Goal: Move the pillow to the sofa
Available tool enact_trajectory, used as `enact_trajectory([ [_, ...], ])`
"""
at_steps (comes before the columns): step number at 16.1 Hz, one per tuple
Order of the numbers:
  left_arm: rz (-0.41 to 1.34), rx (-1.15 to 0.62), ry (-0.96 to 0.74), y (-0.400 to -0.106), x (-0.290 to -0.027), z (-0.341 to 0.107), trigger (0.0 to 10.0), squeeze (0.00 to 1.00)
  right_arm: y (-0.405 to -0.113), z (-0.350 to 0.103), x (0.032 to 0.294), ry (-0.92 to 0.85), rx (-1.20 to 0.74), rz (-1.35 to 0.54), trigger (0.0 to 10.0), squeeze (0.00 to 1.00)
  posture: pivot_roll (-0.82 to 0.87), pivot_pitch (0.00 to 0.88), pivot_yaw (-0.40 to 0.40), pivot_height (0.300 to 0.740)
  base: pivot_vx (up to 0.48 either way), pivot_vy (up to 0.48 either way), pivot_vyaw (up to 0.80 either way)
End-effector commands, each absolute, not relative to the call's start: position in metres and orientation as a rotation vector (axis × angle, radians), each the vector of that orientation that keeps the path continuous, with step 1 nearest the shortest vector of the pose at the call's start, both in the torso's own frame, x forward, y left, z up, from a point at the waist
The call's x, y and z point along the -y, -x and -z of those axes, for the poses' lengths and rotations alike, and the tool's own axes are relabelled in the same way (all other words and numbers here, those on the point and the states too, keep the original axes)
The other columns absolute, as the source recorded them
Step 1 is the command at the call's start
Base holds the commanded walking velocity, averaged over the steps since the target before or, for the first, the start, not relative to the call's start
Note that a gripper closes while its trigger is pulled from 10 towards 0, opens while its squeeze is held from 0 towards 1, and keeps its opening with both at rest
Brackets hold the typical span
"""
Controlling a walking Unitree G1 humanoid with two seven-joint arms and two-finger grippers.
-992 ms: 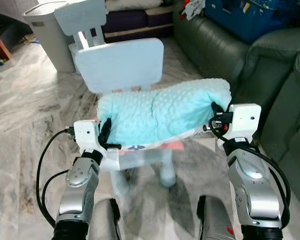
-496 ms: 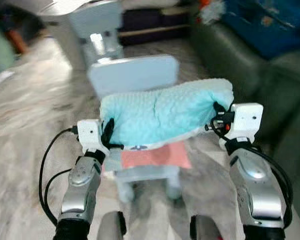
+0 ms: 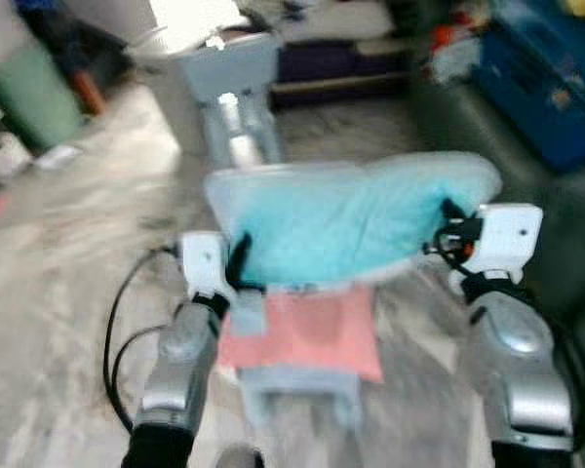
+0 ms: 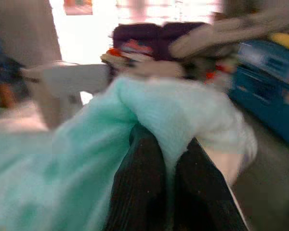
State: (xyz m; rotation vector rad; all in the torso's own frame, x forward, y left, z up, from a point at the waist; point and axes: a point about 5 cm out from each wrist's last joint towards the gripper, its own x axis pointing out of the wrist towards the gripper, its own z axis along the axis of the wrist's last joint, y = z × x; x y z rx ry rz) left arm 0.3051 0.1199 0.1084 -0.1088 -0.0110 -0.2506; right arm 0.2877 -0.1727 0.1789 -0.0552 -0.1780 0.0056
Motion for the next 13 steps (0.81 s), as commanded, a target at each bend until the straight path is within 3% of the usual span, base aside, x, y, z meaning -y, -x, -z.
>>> enact_trajectory([
  [1, 0.196, -0.019, 0.072, -0.3026, -0.1399, -0.1012, 10.0, 0.0, -0.2906, -0.191, 0.1536, 0.044, 0.224, -0.082, 10.0, 0.0, -0.23, 0.0, 0.096, 0.74, 0.0, 0.0, 0.0],
  [9, 0.101, -0.107, -0.016, -0.3088, -0.1448, -0.0989, 10.0, 0.0, -0.2908, -0.1925, 0.1518, 0.043, 0.221, -0.097, 10.0, 0.0, -0.21, 0.0, 0.077, 0.74, 0.0, 0.0, 0.0],
  [13, 0.164, -0.114, 0.021, -0.3057, -0.1438, -0.0973, 10.0, 0.0, -0.29, -0.1897, 0.1492, 0.044, 0.207, -0.116, 10.0, 0.0, -0.21, 0.0, 0.071, 0.74, 0.0, 0.0, 0.0],
])
